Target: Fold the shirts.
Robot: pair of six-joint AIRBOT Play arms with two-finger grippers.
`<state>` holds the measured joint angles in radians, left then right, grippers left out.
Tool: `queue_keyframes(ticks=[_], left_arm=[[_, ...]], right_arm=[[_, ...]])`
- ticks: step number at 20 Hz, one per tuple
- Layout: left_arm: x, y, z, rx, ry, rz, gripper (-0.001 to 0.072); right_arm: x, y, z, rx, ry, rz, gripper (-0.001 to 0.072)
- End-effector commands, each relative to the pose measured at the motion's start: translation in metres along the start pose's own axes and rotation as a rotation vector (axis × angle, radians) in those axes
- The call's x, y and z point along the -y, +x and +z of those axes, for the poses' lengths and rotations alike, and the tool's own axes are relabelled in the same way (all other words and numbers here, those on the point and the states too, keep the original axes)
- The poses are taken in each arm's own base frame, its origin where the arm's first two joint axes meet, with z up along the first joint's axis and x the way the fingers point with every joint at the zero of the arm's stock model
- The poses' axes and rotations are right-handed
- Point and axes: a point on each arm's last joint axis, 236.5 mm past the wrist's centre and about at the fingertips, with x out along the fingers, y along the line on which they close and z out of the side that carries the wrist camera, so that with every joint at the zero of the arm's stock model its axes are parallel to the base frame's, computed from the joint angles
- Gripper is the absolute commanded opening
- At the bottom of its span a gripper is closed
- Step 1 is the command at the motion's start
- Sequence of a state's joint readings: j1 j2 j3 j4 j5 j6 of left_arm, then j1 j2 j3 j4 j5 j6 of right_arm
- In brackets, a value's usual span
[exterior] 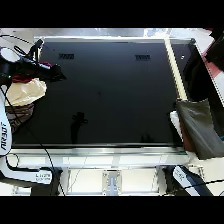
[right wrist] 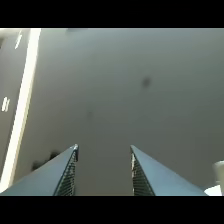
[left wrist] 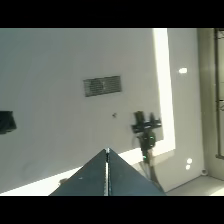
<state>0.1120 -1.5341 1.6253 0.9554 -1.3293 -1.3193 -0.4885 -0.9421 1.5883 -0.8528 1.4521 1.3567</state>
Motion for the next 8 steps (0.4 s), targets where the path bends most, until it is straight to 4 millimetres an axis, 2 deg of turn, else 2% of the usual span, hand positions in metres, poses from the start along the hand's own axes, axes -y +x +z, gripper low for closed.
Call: queue_keyframes(ticks=[1, 3, 8], left_arm=[[0.006, 0.000, 0.001, 0.003, -0.008, -0.027, 0.0009], [0.006, 0.000, 0.001, 0.003, -0.008, -0.027, 0.0009], [0.006, 0.000, 0.001, 0.002, -0.007, -0.025, 0.0009]], right_arm=[[-0.037, 0.016, -0.018, -0.088, -0.093, 0.084, 0.0380], [-0.051, 0.017, -0.019, -0.087, -0.097, 0.128, 0.0380], [-0.051, 0.017, -0.019, -0.088, -0.099, 0.128, 0.0380]])
